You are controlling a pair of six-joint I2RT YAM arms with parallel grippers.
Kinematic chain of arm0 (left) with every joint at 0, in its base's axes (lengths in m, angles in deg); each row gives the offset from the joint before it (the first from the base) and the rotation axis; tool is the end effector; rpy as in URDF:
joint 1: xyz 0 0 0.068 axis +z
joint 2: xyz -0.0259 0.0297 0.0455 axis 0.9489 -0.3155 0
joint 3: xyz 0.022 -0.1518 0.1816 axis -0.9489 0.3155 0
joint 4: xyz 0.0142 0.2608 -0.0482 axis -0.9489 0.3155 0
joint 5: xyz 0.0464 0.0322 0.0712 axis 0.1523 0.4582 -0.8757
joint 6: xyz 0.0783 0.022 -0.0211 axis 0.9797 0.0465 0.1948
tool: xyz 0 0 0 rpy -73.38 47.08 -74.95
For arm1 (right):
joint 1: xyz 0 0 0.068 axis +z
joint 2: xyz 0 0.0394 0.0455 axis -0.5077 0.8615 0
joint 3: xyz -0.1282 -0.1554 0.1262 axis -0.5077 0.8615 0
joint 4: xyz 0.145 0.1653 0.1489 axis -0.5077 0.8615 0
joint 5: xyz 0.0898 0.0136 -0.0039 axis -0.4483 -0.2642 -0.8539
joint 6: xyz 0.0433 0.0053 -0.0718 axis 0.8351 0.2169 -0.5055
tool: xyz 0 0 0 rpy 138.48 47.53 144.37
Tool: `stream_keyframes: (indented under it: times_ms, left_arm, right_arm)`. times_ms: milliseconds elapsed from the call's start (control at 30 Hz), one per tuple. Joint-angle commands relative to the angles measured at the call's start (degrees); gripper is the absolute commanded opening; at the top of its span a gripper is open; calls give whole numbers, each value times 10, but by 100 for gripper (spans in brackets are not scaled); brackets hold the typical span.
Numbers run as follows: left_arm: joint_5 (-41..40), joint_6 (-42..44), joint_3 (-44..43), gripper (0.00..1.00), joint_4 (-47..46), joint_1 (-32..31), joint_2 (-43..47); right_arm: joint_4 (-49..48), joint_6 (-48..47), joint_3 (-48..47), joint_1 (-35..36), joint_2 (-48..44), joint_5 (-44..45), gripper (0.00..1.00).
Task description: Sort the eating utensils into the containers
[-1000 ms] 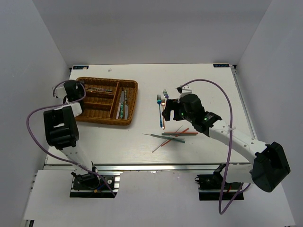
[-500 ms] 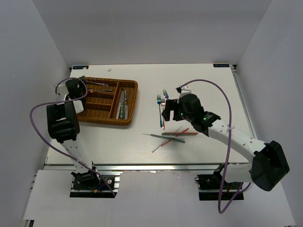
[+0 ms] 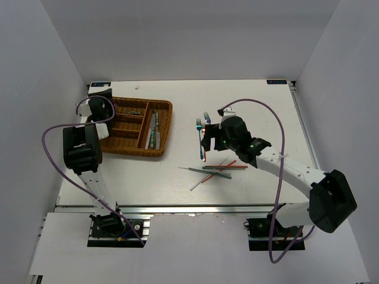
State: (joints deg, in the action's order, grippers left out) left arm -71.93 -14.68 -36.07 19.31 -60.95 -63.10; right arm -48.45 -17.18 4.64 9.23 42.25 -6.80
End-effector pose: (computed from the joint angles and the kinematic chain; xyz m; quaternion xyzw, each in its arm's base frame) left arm 0.4535 0.0930 0.1163 -0.6082 0.5286 -0.3169 0.5003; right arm 0.2699 0.2130 0.2105 -0.1012 0.8582 0.2133 0.4559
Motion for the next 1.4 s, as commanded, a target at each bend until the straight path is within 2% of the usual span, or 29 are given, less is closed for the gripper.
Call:
stream_keyframes:
  times_ms: [0, 100, 233, 367, 500, 600, 700, 733, 767, 833, 867, 900, 933, 967, 1033, 1067, 1133, 1233, 1367]
  left_arm:
    - [7, 19, -41, 98, 27, -6, 12]
    - [11, 31, -61, 98, 79, -8, 24]
    - [-33, 59, -73, 98, 238, -8, 93]
    - [-66, 98, -116, 98, 374, -8, 117]
    - [-38, 114, -142, 98, 411, -6, 78]
    - [5, 144, -200, 98, 451, -7, 37]
    - [11, 185, -232, 98, 499, -8, 63]
    - [3, 214, -222, 98, 514, -9, 83]
    - [-1, 229, -213, 98, 520, -8, 107]
    - [-2, 256, -183, 98, 532, -8, 200]
    - [12, 281, -134, 98, 527, -9, 237]
    - [20, 291, -104, 98, 521, -9, 276]
    - [26, 299, -74, 98, 511, -9, 355]
    - [40, 319, -11, 98, 504, -10, 395]
    - [54, 351, 45, 98, 490, -10, 502]
    - [75, 360, 86, 98, 495, -10, 530]
    - [104, 399, 110, 98, 526, -10, 584]
    - [160, 466, 147, 98, 560, -11, 613]
    - [130, 535, 175, 98, 616, -12, 651]
  right_arm:
    - [-20, -2, -34, -2, 8, 4, 89]
    - [20, 1, -61, -12, 32, 32, 89]
    - [60, 2, -105, -39, 72, 26, 89]
    - [133, -29, -181, -63, 125, 13, 89]
    - [149, -42, -196, -71, 151, 6, 89]
    - [161, -51, -205, -86, 173, 14, 89]
    - [166, -80, -218, -113, 202, 13, 86]
    - [166, -92, -233, -117, 218, 11, 83]
    - [167, -102, -242, -120, 228, 13, 75]
    - [167, -131, -260, -123, 260, 16, 65]
    - [171, -137, -287, -123, 274, 15, 58]
    - [183, -145, -303, -123, 288, 6, 56]
    - [185, -157, -317, -122, 317, 5, 53]
    - [195, -161, -349, -123, 332, 5, 50]
    - [206, -170, -374, -123, 367, 4, 49]
    - [205, -173, -392, -123, 377, 5, 49]
    - [211, -176, -410, -123, 406, 5, 49]
    - [218, -176, -437, -123, 439, -9, 49]
    - [221, -181, -460, -123, 481, -11, 48]
